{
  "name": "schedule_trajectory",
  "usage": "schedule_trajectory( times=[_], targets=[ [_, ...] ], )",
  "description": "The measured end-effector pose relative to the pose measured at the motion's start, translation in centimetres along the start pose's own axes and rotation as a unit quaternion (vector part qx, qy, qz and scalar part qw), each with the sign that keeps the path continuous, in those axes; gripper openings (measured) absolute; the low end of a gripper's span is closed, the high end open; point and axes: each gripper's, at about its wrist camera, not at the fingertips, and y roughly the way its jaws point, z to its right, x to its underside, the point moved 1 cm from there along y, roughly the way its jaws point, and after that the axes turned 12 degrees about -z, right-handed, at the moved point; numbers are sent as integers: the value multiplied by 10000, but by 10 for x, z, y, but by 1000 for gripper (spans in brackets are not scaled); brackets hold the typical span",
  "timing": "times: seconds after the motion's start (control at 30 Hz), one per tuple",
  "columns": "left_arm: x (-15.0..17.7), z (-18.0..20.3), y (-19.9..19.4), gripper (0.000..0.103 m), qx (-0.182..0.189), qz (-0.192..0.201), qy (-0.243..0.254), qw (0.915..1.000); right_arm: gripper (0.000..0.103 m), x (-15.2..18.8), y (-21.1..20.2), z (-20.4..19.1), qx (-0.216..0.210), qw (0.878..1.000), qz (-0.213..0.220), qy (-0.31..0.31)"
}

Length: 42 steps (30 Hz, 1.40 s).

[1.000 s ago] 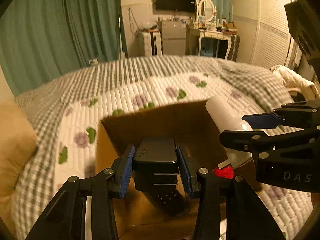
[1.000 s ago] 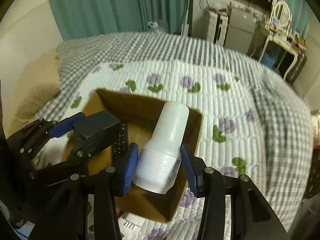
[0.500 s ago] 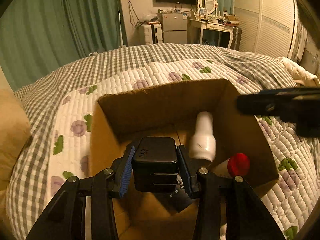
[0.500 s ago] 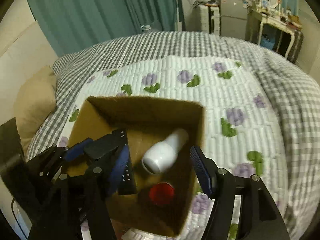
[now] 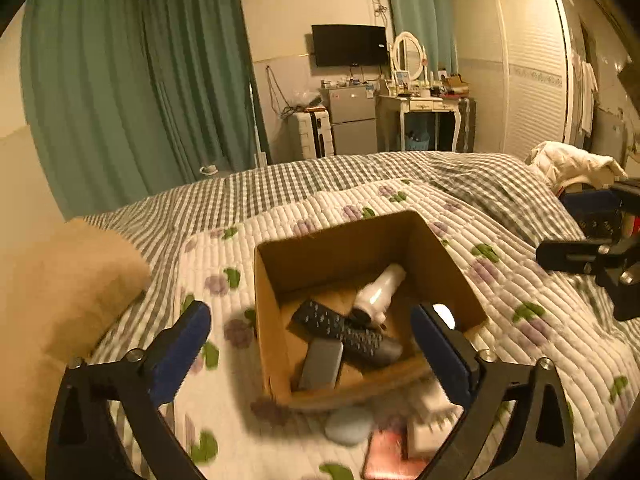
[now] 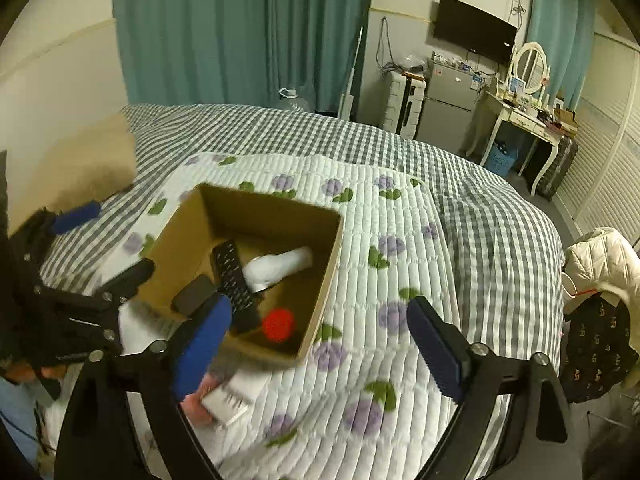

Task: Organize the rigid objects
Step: 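Release the charger and white cup into the box with both tools, then grasp the white earbud case with the left tool while the right grasps the wall charger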

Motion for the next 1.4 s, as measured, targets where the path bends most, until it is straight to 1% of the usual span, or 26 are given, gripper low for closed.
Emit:
schedule_trajectory(
  times=[0.07, 0.17, 0.27, 0.33, 0.47, 0.57, 0.7, 0.73, 0.77, 0.8, 0.83, 0.87, 0.9, 1.0, 1.13, 1.23, 1.3, 1.4],
  targets=[
    [18, 1, 1, 103, 94, -142, -86, 9998, 92, 14, 5, -5, -35, 10000, -68, 40],
    [43, 4, 11, 103, -2, -346, -279, 9990, 92, 33, 22, -14, -46, 9996, -279, 85],
    [65, 2, 31, 103, 257, -620, -501, 9965, 92, 47, 51, -23, -201, 9981, -563, 153],
    [74, 0, 41, 103, 306, -720, -614, 9950, 92, 54, 75, -28, -243, 9963, -801, 185],
    [92, -1, 66, 103, 121, -909, -633, 9938, 92, 60, 121, -34, -309, 9913, -1248, 288],
    [101, -1, 75, 103, 99, -1013, -670, 9926, 92, 62, 153, -36, -535, 9850, -1581, 446],
    [108, 3, 81, 103, 160, -1098, -578, 9921, 91, 61, 176, -39, -752, 9790, -1791, 621],
    [109, 3, 83, 103, 154, -1118, -560, 9920, 89, 61, 181, -39, -859, 9768, -1843, 671],
    [110, 3, 84, 103, 192, -1138, -550, 9918, 82, 61, 186, -38, -931, 9741, -1930, 723],
    [111, 3, 85, 103, 199, -1152, -551, 9916, 74, 62, 192, -38, -1000, 9713, -2027, 740],
    [111, 3, 86, 103, 197, -1171, -559, 9914, 69, 63, 196, -40, -1093, 9688, -2112, 691],
    [111, 3, 86, 103, 206, -1191, -565, 9911, 56, 64, 197, -44, -1185, 9672, -2156, 628],
    [111, 3, 87, 103, 208, -1213, -559, 9908, 48, 65, 197, -46, -1284, 9668, -2136, 570],
    [109, 8, 90, 103, 176, -1308, -454, 9902, 44, 67, 187, -50, -1177, 9722, -1980, 413],
    [104, 20, 107, 103, 9, -1626, -327, 9861, 42, 71, 165, -46, -927, 9810, -1673, 328],
    [97, 28, 120, 103, -33, -1712, -328, 9847, 41, 72, 153, -36, -893, 9833, -1535, 399],
    [94, 31, 132, 101, -13, -1836, -348, 9824, 41, 72, 148, -27, -858, 9843, -1474, 460],
    [94, 32, 153, 93, -6, -2145, -467, 9756, 41, 72, 145, -14, -921, 9835, -1442, 580]
  ],
)
